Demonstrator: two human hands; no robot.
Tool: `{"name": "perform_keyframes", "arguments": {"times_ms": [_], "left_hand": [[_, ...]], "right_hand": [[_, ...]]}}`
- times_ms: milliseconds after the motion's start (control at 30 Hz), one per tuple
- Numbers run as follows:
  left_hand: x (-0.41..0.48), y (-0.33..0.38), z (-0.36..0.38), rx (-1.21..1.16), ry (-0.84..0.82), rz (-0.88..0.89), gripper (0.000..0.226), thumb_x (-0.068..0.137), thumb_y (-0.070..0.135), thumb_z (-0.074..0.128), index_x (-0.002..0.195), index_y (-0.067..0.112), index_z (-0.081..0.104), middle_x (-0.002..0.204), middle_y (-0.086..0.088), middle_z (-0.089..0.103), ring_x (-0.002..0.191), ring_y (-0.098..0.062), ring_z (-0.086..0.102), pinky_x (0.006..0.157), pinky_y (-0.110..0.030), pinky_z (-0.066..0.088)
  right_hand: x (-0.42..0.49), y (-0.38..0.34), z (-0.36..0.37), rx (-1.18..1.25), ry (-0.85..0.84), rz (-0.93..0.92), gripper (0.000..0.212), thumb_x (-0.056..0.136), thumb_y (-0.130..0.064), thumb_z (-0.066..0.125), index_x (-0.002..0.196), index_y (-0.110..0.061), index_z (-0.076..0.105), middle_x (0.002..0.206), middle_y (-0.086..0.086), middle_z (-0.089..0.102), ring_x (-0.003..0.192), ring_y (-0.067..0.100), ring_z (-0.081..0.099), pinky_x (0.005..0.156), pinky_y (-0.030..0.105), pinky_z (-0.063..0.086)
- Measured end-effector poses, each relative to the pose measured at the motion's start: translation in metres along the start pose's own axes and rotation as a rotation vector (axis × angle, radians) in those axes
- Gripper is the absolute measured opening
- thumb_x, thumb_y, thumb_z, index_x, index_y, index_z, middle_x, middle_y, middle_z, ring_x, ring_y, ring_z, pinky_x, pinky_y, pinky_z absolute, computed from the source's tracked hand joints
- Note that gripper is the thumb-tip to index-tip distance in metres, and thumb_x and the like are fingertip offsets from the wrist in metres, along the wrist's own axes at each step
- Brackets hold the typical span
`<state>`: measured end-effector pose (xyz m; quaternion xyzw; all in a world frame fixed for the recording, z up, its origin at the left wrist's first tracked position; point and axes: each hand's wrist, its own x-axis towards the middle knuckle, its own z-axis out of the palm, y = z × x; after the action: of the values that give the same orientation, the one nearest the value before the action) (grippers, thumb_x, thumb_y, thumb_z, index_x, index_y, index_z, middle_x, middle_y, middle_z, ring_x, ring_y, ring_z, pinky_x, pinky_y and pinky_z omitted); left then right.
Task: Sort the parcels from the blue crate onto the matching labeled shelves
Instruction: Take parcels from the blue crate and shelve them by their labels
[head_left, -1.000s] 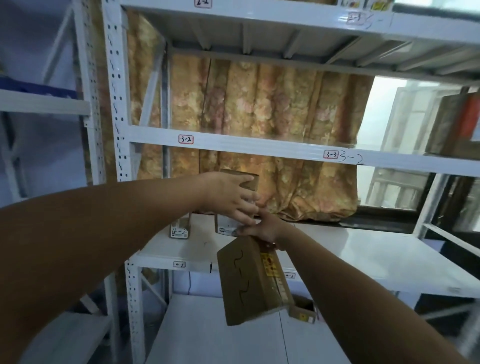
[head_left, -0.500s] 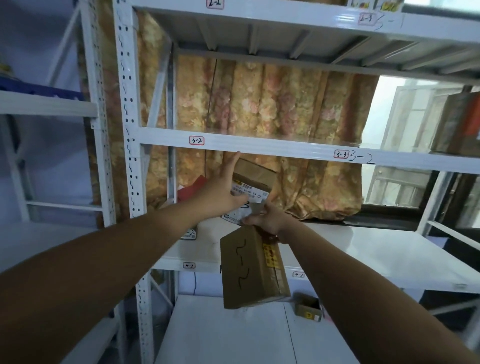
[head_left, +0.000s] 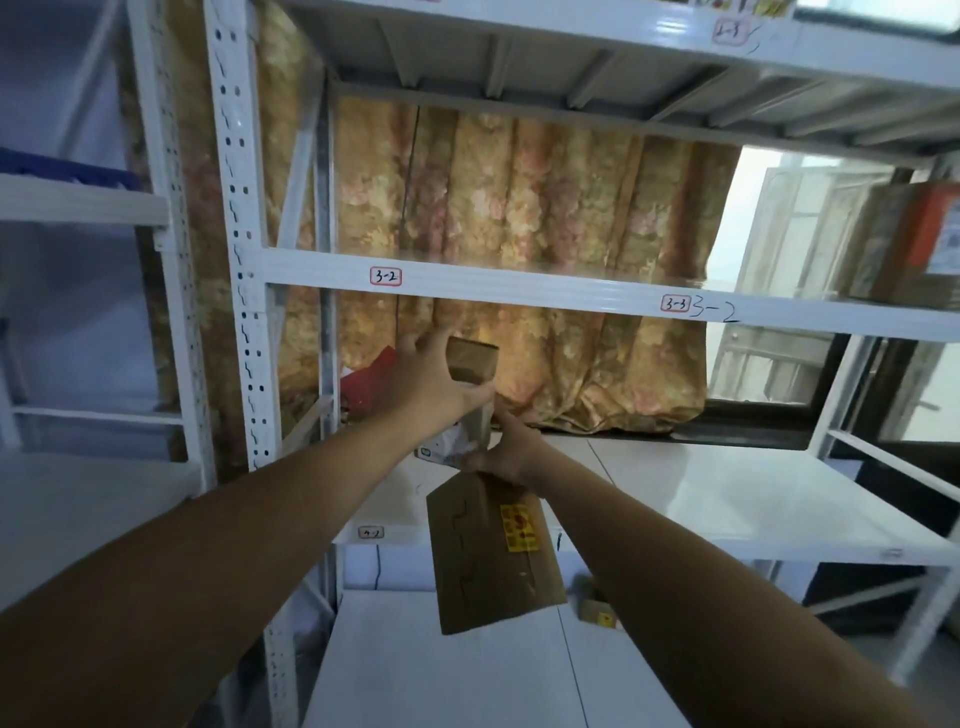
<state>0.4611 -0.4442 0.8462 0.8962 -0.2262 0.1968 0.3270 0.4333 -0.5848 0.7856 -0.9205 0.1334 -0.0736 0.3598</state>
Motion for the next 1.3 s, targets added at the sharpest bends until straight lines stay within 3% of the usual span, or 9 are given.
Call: {"name": "perform_keyframes", "arguments": {"times_ms": [200,500,633,800,967,1033,1067,1100,1300], "left_hand": [[0.033,-0.008,-0.036,-0.125,0.071,-0.117,0.084,0.072,0.067,0.066,0.141,0.033,0.033,0.139,-0.01,0.033,0.107,-0.029,0.056,0.086,-0.035,0.051],[0.084,0.005,-0.103,-0.065,0.085,-0.157,0.086,0.069,0.078,0.057,0.134,0.025,0.039,0.134,-0.012,0.035,0.095,-0.032,0.059,0.084,-0.04,0.053],[0.097,0.015,-0.112,-0.071,0.046,-0.154,0.088,0.069,0.079,0.057,0.133,0.02,0.044,0.141,-0.014,0.037,0.114,-0.032,0.05,0.079,-0.035,0.044],[0.104,0.033,-0.107,-0.216,-0.036,-0.139,0.075,0.069,0.065,0.068,0.12,0.011,0.056,0.123,-0.018,0.054,0.097,-0.029,0.055,0.063,-0.028,0.039],[0.113,0.06,-0.094,-0.31,-0.133,-0.078,0.077,0.07,0.062,0.068,0.126,0.01,0.056,0.131,-0.025,0.053,0.093,-0.041,0.064,0.051,-0.023,0.041],[0.121,0.076,-0.09,-0.352,-0.148,-0.079,0.082,0.074,0.057,0.068,0.137,0.01,0.045,0.138,-0.019,0.049,0.098,-0.033,0.063,0.052,-0.021,0.026],[0.127,0.084,-0.088,-0.342,-0.142,-0.069,0.086,0.074,0.056,0.068,0.14,0.009,0.041,0.142,-0.019,0.045,0.108,-0.034,0.059,0.072,-0.02,0.035],[0.132,0.092,-0.086,-0.319,-0.132,-0.062,0.089,0.073,0.057,0.069,0.141,0.008,0.04,0.143,-0.019,0.043,0.115,-0.036,0.056,0.058,-0.021,0.041],[0.149,0.148,-0.084,-0.232,-0.081,-0.042,0.055,0.068,0.057,0.072,0.089,0.006,0.061,0.061,-0.008,0.049,0.049,-0.023,0.048,0.054,-0.028,0.039]], "right_hand": [[0.008,-0.009,-0.031,-0.26,0.186,-0.017,0.067,0.076,-0.056,0.069,0.129,-0.02,0.052,0.128,0.012,0.054,0.121,0.03,0.049,0.093,0.037,0.049],[-0.009,-0.051,-0.124,0.033,0.644,-0.305,0.048,0.078,-0.05,0.073,0.117,-0.023,0.064,0.127,0.004,0.047,0.092,0.007,0.05,0.075,0.013,0.039],[-0.01,-0.065,-0.149,0.291,0.646,-0.431,0.045,0.066,-0.06,0.076,0.101,-0.035,0.066,0.123,0.001,0.055,0.109,0.019,0.06,0.086,0.027,0.052],[-0.002,-0.069,-0.171,0.446,0.579,-0.51,0.031,0.083,-0.031,0.075,0.11,-0.02,0.066,0.12,-0.003,0.051,0.109,0.011,0.05,0.061,0.0,0.04],[0.02,-0.063,-0.188,0.549,0.546,-0.502,0.033,0.073,-0.051,0.075,0.099,-0.032,0.069,0.125,-0.001,0.058,0.114,0.014,0.056,0.088,0.029,0.049],[0.026,-0.056,-0.2,0.627,0.502,-0.512,0.026,0.081,-0.045,0.072,0.099,-0.027,0.069,0.118,0.002,0.064,0.102,0.012,0.061,0.079,0.02,0.05],[0.027,-0.052,-0.207,0.642,0.482,-0.523,0.02,0.086,-0.038,0.068,0.1,-0.024,0.068,0.114,0.001,0.066,0.096,0.009,0.062,0.074,0.015,0.049],[0.028,-0.048,-0.213,0.636,0.46,-0.531,0.017,0.09,-0.035,0.065,0.102,-0.022,0.067,0.11,-0.001,0.066,0.092,0.007,0.061,0.071,0.011,0.048],[0.037,-0.028,-0.258,0.676,0.24,-0.552,0.044,0.08,-0.029,0.074,0.122,-0.022,0.061,0.115,0.011,0.064,0.093,0.02,0.067,0.068,0.024,0.054]]}}
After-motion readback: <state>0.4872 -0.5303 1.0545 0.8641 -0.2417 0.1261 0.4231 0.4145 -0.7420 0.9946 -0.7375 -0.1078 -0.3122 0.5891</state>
